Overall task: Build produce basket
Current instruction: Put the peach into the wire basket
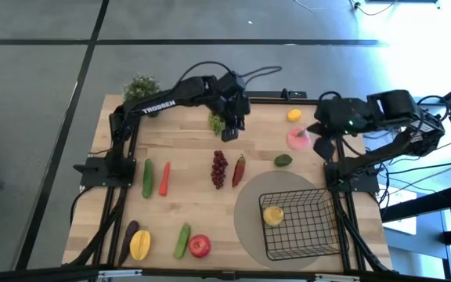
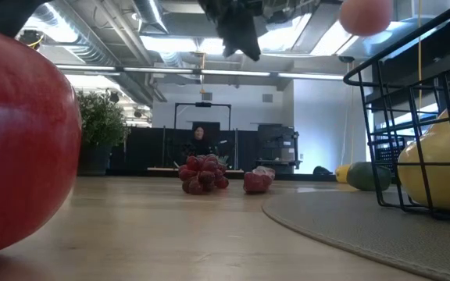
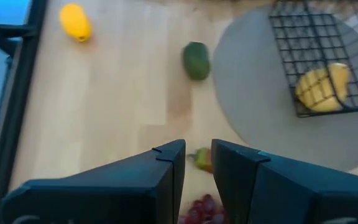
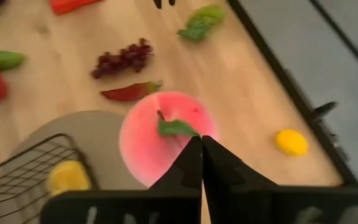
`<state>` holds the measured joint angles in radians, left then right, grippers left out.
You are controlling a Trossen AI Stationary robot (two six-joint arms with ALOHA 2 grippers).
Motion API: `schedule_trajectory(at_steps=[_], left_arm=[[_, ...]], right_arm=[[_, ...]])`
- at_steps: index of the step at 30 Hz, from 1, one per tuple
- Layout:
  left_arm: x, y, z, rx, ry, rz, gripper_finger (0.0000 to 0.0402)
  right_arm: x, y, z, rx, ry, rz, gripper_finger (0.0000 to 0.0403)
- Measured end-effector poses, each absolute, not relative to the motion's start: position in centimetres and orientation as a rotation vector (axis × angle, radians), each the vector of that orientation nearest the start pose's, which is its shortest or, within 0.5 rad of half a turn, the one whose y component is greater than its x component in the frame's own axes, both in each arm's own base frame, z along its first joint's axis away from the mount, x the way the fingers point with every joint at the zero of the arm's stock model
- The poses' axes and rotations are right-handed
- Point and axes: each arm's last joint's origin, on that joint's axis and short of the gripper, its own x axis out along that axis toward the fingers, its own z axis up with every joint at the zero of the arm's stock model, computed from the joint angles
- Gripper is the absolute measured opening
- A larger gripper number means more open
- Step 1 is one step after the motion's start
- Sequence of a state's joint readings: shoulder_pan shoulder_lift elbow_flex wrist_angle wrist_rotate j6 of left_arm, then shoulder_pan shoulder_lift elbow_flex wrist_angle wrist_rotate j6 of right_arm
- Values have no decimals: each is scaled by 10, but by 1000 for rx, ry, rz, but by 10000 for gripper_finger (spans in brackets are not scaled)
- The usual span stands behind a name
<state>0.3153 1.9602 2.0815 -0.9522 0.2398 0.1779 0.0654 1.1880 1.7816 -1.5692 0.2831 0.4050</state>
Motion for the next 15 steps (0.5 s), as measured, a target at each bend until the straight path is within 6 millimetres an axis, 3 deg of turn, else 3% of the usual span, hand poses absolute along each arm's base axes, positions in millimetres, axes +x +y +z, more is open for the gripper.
schedule_trajectory(at_steps=[7,15], left_arm=[[412,85,366,-42,809,-82,67],[419,40,366,-27,817,-152,67]], right_arm=[[130,24,433,296,927,-340,0],[143,60,400,395,921,-173,0]])
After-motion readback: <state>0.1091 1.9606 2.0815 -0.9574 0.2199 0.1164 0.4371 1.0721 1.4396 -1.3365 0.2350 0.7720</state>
